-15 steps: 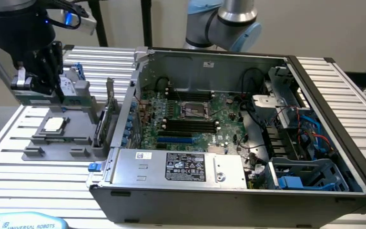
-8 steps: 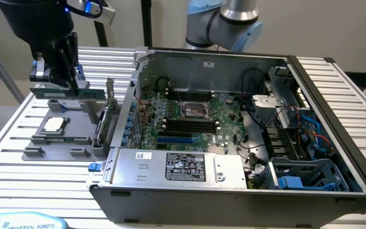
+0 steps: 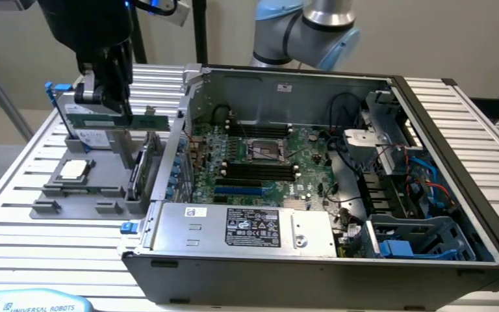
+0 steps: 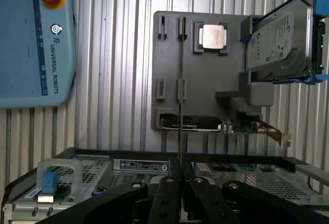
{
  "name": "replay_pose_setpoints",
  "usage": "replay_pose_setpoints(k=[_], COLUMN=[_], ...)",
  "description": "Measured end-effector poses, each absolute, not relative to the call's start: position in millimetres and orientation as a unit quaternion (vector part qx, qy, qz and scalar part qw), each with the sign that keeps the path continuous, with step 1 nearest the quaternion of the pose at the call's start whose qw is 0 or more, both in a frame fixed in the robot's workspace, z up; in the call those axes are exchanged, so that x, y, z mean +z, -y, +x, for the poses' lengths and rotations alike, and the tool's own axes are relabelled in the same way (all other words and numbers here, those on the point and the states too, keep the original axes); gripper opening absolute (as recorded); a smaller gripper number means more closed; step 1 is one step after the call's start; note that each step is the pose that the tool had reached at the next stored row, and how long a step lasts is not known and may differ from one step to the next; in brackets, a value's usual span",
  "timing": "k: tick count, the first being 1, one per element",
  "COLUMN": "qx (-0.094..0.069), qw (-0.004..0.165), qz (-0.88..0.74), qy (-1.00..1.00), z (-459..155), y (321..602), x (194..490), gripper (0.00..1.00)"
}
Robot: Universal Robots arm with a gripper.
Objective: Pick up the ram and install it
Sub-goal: 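Pick up the ram and move it above insertion slot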
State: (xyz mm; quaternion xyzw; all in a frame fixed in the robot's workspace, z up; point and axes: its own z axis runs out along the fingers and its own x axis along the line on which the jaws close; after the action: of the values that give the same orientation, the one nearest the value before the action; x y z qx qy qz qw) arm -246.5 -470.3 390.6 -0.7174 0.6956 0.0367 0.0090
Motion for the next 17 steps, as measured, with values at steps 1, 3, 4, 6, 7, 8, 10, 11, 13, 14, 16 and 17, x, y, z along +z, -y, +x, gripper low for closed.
replay_pose_setpoints(k=[1,3,4,6,7,8,10,11,13,14,16,17], qx=[0.037,0.037,0.037,0.038,0.038,0.038,0.038,0.038,0.039,0.039,0.039,0.039], qw=[0.009,0.009,0.009,0.009,0.009,0.009,0.008,0.008,0.008,0.008,0.008,0.007], qz=[-0.717,-0.717,-0.717,-0.717,-0.717,-0.717,-0.717,-0.717,-0.717,-0.717,-0.717,-0.717], qy=[-0.696,-0.696,-0.696,-0.696,-0.696,-0.696,-0.696,-0.696,-0.696,-0.696,-0.696,-0.696], z=[-241.9,-232.7,-228.2,-219.2,-214.7,-210.1,-201.1,-196.1,-187.3,-182.7,-173.8,-169.2], y=[470.3,470.1,470.0,469.7,469.6,469.4,469.0,468.8,468.3,468.0,467.6,467.3], x=[390.9,391.0,391.0,391.0,391.0,391.0,391.0,391.0,391.0,391.0,391.0,391.0], gripper=[0.13,0.13,0.13,0.13,0.13,0.13,0.13,0.13,0.13,0.13,0.13,0.13])
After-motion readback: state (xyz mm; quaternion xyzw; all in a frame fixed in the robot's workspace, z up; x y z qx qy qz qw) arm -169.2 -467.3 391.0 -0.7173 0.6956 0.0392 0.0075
